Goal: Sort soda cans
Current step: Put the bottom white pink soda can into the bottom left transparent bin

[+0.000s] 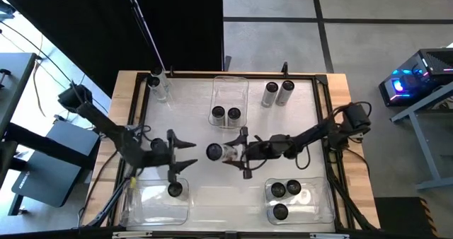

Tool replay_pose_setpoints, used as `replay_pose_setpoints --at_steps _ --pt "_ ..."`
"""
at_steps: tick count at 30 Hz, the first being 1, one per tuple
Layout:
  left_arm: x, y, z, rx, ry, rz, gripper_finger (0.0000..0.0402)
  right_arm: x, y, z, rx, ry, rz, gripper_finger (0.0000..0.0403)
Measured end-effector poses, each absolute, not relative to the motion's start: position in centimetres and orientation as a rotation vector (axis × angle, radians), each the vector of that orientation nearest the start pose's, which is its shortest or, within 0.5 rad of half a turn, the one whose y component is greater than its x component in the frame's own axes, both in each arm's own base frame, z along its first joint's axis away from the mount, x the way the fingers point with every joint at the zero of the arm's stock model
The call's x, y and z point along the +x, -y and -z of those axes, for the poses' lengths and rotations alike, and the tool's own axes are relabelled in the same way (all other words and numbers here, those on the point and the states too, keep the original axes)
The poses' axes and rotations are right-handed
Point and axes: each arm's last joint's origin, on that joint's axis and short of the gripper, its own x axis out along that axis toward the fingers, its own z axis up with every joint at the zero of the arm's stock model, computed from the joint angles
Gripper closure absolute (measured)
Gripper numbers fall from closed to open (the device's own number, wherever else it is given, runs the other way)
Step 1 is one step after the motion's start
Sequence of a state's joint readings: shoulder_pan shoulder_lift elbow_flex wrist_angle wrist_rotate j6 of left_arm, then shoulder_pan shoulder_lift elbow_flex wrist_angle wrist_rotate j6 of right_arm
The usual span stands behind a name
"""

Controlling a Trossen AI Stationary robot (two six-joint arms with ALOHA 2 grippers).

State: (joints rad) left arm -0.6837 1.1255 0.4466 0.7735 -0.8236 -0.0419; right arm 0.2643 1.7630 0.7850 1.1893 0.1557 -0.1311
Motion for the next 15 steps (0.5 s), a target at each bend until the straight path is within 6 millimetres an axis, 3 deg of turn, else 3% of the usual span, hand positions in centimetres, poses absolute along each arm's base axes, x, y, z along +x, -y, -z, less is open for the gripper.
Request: replay_pose_setpoints --at_steps 3,7,15 --pt "18.6 10.6 -25.0 -0.009 0.256 -0.088 0.0145 33.3 -8.4 -21.7 -0.056 0.246 -0.083 0.0165" --pt "19.3 9.0 -25.6 0.148 0.355 -0.048 0.0144 33.1 -8.1 -22.3 -0.041 0.302 -0.074 0.0165" --pt "21.6 7.6 -27.5 0.229 0.331 0.023 0.0114 34.1 -7.1 -23.1 -0.048 0.312 -0.04 0.0165"
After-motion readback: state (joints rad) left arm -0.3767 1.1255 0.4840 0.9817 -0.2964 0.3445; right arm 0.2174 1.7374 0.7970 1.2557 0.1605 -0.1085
